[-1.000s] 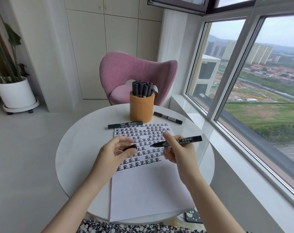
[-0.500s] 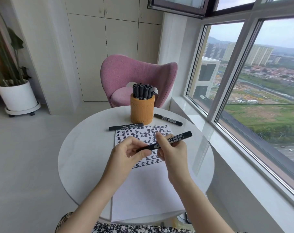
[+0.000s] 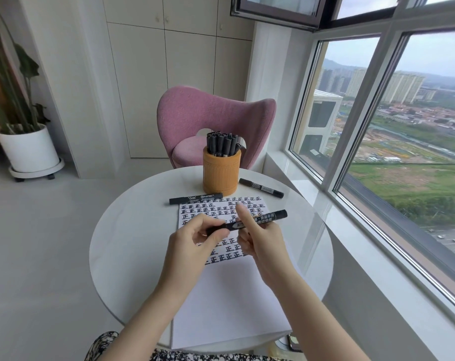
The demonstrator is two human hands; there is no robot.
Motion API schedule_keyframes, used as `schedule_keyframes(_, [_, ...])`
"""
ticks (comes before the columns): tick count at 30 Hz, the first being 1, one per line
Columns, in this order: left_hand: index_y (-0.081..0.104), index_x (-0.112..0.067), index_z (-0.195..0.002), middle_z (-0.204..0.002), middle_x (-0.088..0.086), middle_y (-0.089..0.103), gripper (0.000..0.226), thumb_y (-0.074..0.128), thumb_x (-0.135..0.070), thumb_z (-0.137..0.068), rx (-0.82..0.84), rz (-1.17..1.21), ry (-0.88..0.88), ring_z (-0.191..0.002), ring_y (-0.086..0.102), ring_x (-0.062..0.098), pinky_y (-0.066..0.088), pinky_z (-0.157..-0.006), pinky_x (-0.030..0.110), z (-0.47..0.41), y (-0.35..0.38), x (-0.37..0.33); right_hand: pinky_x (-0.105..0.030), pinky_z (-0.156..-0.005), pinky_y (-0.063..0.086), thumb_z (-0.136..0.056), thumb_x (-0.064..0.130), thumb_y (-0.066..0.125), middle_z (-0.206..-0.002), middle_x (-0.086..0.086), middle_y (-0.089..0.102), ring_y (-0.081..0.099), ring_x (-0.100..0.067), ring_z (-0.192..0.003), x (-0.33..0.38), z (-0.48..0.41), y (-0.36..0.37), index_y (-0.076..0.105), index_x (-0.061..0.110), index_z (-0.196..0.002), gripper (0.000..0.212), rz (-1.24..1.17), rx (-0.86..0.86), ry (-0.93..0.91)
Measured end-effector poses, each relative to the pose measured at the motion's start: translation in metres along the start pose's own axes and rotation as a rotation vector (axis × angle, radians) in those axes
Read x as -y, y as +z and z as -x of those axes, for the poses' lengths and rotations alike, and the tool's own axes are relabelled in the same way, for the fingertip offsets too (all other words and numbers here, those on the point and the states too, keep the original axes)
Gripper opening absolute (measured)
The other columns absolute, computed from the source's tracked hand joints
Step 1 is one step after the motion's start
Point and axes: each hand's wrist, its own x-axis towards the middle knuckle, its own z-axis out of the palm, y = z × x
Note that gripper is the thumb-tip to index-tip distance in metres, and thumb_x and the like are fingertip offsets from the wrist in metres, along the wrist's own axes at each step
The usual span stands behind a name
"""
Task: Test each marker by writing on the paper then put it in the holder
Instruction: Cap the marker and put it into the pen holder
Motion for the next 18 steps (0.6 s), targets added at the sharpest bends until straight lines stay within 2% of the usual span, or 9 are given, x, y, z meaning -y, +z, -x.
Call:
schedule_keyframes(3, [0.07,-0.022,-0.087,-0.084,-0.006,0.073,0.012,0.072,-0.014,-0.079,-0.055,0.009,0.036,-0.078,0.067,0.01,0.052,-0.077,0.022,-0.014,-0.007,-0.004,-0.023,-0.049,0.019,-0.078,0.05,0.068,-0.058,-0.003,0.036,0.027,-0.013,-0.049,0.005,-0.007,-0.01,0.054,0.008,-0.078,0.045,0.027,-0.048,0.052])
schedule_keyframes(5, [0.07,-0.021,-0.089,-0.084,-0.007,0.072,0.013,0.071,-0.012,-0.08,-0.121,-0.022,0.07,-0.072,0.066,0.009,0.051,-0.073,0.018,-0.031,-0.016,-0.009,-0.019,-0.046,0.024,-0.08,0.05,0.067,-0.062,-0.001,0.045,0.032,-0.01,-0.048,0.009,-0.014,-0.022,0.061,0.008,-0.096,0.045,0.074,-0.148,0.047])
schedule_keyframes(7, [0.07,-0.018,-0.092,-0.084,-0.007,0.071,0.014,0.069,-0.009,-0.081,-0.179,-0.057,0.11,-0.07,0.066,0.008,0.05,-0.071,0.015,-0.053,-0.025,-0.017,-0.016,-0.046,0.03,-0.087,0.044,0.063,-0.066,0.002,0.05,0.036,-0.009,-0.049,0.01,-0.021,-0.035,0.063,0.011,-0.104,0.037,0.142,-0.242,0.007])
schedule_keyframes(12, [0.065,-0.018,-0.094,-0.084,0.001,0.067,0.017,0.056,-0.005,-0.089,-0.282,-0.196,0.252,-0.068,0.065,0.005,0.053,-0.071,0.02,-0.114,-0.037,-0.038,-0.023,-0.055,0.032,-0.093,0.029,0.056,-0.07,0.002,0.054,0.041,-0.011,-0.054,0.006,-0.036,-0.056,0.063,0.009,-0.096,0.022,0.244,-0.35,-0.056])
schedule_keyframes(15, [0.062,-0.013,-0.099,-0.094,0.002,0.064,0.015,0.051,-0.007,-0.09,-0.341,-0.314,0.355,-0.083,0.064,0.022,0.054,-0.079,0.041,-0.142,-0.037,-0.049,-0.025,-0.056,0.034,-0.092,0.025,0.056,-0.07,0.001,0.055,0.043,-0.012,-0.056,0.001,-0.039,-0.06,0.063,0.01,-0.089,0.017,0.259,-0.362,-0.082])
schedule_keyframes(18, [0.049,-0.004,-0.106,-0.099,0.007,0.06,0.016,0.052,-0.005,-0.09,-0.346,-0.366,0.411,-0.088,0.062,0.027,0.052,-0.079,0.046,-0.16,-0.034,-0.055,-0.027,-0.059,0.035,-0.092,0.023,0.056,-0.069,0.002,0.056,0.046,-0.012,-0.06,-0.004,-0.042,-0.063,0.065,0.01,-0.089,0.016,0.272,-0.368,-0.101])
